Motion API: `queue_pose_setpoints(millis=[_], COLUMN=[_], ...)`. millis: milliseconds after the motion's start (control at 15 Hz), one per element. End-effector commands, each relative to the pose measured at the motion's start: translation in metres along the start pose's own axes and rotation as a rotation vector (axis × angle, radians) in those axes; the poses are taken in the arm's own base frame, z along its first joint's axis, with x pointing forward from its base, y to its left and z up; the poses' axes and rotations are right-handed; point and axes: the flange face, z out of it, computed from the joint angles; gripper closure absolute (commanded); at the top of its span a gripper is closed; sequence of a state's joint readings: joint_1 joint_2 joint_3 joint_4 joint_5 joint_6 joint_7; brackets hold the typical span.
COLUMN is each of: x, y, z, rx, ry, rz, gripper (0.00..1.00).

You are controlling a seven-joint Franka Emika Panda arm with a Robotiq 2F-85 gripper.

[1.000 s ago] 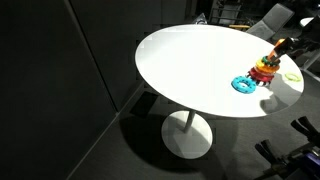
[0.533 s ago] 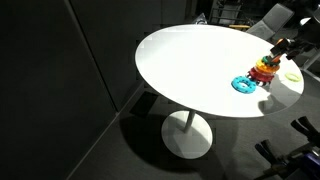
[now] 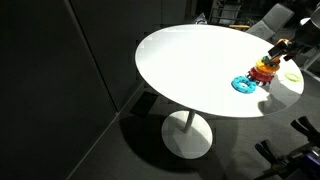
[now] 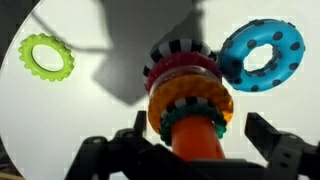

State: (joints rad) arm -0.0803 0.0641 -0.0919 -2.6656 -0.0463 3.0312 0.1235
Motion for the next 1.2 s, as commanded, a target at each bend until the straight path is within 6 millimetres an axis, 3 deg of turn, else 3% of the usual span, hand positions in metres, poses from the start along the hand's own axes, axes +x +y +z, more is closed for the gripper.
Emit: queue_pose_setpoints(millis=[0, 133, 267, 533, 1133], x=[0.005, 0.005, 0.006, 0.007, 0.016], y=[0.001, 0.001, 0.002, 0.005, 0.010], z=[0.006, 0.008, 0.009, 0.010, -0.014], rx=[-0.004, -0.006, -0.009, -0.016, -0.034], ry=[0.019, 0.025, 0.034, 0.041, 0.072], rz=[-0.023, -0.025, -0.035, -0.048, -0.037], gripper=[0.00, 0.00, 0.26, 0.58, 0.58])
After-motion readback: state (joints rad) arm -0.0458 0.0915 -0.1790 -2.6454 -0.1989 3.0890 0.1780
